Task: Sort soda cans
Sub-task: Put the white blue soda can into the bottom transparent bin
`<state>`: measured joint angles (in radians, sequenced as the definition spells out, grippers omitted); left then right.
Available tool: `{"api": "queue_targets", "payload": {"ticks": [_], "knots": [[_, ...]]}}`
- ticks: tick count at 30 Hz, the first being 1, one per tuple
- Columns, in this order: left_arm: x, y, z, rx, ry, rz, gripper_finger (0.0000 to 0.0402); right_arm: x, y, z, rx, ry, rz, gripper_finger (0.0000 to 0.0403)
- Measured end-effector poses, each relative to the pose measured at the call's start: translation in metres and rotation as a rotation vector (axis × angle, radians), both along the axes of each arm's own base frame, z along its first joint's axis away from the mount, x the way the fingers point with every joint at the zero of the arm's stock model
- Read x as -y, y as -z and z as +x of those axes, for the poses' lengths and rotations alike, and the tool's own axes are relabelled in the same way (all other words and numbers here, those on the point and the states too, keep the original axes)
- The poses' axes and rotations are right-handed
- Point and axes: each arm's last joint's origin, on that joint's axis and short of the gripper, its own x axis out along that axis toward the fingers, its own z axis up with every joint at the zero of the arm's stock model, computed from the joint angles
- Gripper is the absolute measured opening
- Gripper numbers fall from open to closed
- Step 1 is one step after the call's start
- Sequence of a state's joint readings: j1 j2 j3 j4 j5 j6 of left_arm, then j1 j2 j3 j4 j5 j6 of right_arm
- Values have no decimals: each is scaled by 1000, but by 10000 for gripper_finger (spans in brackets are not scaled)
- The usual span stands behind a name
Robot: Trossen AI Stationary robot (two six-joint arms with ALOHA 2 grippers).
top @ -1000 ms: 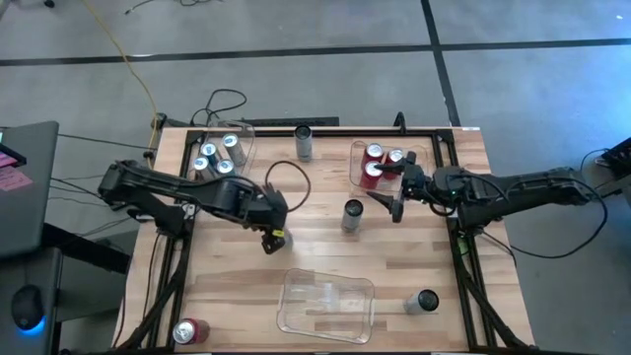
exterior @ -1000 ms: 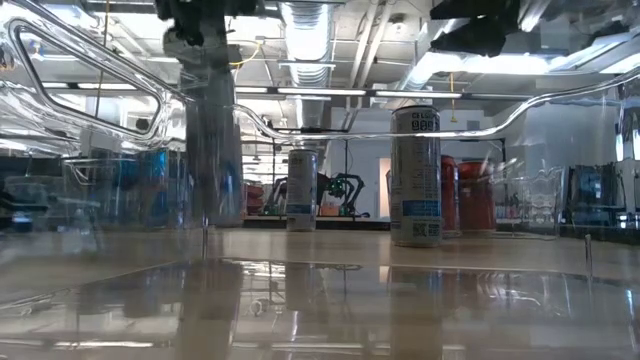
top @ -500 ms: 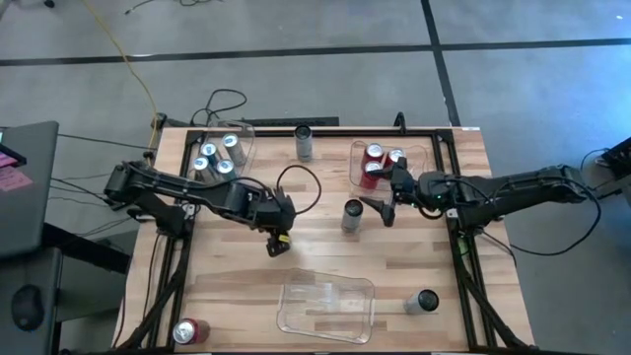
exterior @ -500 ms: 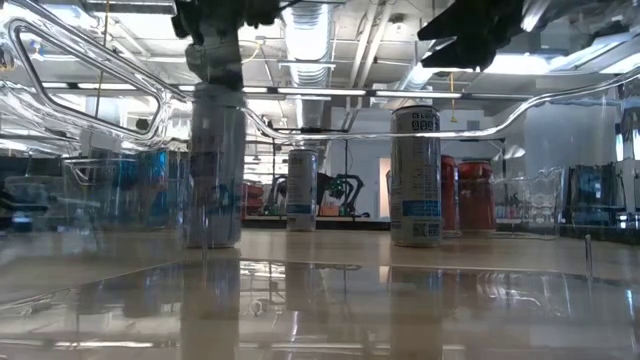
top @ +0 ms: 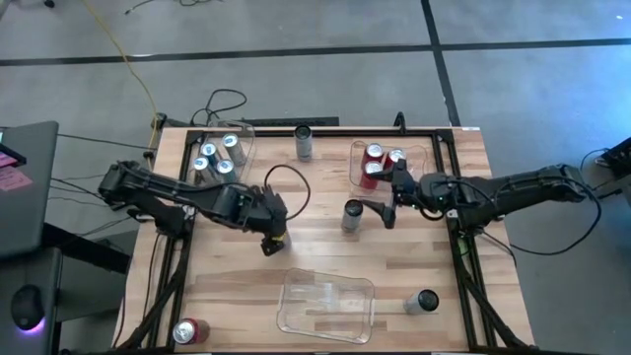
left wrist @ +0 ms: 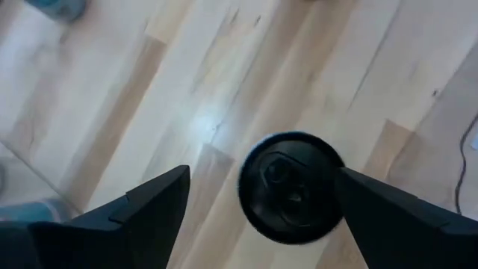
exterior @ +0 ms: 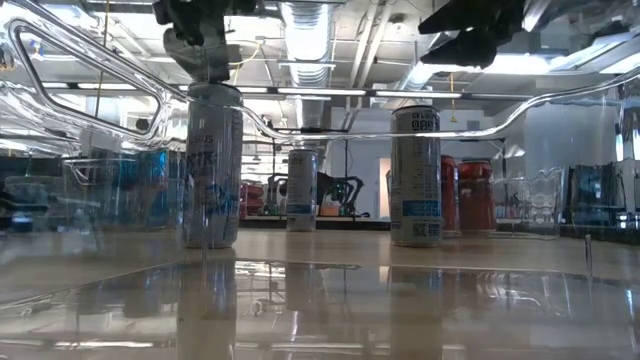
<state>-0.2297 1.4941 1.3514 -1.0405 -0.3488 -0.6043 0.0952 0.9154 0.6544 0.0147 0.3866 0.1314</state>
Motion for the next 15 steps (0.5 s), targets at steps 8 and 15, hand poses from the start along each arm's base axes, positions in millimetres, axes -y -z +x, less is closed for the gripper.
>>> {"api": "queue_targets", "payload": {"ticks": [8, 15], "knots": [[25, -12, -15, 77, 50, 44, 330, -12, -3, 0, 26, -61, -1, 391], [43, -10, -21, 115, 44, 140, 348, -17, -5, 0, 51, -86, 1, 391]]}}
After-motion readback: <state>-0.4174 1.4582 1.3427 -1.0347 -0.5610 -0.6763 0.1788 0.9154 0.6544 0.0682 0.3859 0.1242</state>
